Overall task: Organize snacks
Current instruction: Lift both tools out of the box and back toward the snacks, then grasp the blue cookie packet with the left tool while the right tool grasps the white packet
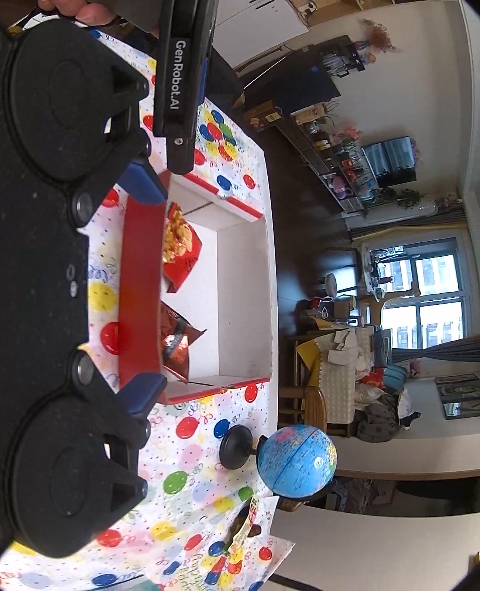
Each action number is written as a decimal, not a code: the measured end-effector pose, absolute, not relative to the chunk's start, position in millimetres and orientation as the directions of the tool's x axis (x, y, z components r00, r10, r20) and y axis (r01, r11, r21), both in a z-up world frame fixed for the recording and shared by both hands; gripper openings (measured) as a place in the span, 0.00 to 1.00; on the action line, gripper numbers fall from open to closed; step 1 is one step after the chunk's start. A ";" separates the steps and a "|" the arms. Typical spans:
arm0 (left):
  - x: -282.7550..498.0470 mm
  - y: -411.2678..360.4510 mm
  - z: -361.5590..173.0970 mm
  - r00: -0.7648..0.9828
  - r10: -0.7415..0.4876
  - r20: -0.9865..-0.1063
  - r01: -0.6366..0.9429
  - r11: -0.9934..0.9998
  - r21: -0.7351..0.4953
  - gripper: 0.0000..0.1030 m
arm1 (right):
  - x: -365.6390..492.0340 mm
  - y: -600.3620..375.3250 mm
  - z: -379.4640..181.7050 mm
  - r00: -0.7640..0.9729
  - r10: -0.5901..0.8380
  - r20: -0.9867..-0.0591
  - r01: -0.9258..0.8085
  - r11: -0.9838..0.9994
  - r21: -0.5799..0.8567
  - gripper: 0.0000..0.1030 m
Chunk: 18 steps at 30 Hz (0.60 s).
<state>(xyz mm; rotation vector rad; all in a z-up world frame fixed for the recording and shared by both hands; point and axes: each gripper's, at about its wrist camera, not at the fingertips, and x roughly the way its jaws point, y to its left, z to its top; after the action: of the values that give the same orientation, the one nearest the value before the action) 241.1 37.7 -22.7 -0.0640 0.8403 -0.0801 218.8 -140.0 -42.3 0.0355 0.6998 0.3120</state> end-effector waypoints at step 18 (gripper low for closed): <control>185.7 38.0 -61.3 0.572 -0.156 -0.805 0.092 0.988 -0.126 0.87 | 135.3 -140.3 -75.8 0.692 0.274 -0.668 -0.235 0.960 0.149 0.98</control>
<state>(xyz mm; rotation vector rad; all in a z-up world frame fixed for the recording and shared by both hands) 185.7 38.0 -61.3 -0.0722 0.9512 -0.1456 135.3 -140.3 -75.8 0.0534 0.7554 0.2844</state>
